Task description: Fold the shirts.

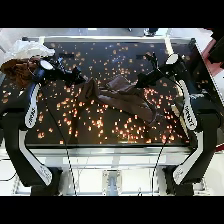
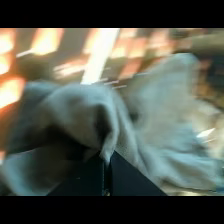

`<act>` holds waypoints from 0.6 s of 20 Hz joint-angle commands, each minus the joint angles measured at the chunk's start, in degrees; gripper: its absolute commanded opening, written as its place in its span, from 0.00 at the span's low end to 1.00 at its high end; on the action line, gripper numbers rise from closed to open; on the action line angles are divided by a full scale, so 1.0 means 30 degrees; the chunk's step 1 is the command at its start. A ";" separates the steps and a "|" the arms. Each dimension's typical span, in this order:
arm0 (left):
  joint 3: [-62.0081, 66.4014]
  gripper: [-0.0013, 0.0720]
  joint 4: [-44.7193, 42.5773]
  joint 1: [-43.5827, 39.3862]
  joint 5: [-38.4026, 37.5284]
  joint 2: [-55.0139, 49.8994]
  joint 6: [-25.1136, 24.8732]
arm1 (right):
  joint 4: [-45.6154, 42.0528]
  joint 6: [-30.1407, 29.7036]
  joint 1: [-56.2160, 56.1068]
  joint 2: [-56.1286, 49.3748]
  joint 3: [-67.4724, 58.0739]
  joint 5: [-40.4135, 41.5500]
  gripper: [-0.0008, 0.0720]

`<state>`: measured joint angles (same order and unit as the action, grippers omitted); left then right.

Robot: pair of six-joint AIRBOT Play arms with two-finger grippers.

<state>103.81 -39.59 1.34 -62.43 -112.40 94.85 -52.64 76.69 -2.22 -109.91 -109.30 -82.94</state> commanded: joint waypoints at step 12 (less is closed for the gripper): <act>0.5683 0.03 0.0918 0.3818 -0.4182 1.4411 -0.8371 | -0.3927 0.0641 0.0860 1.5176 -0.2208 -0.0262 0.04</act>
<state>120.49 -22.61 11.92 -73.89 -81.08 70.98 -59.90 76.93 0.21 -74.83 -115.44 -85.91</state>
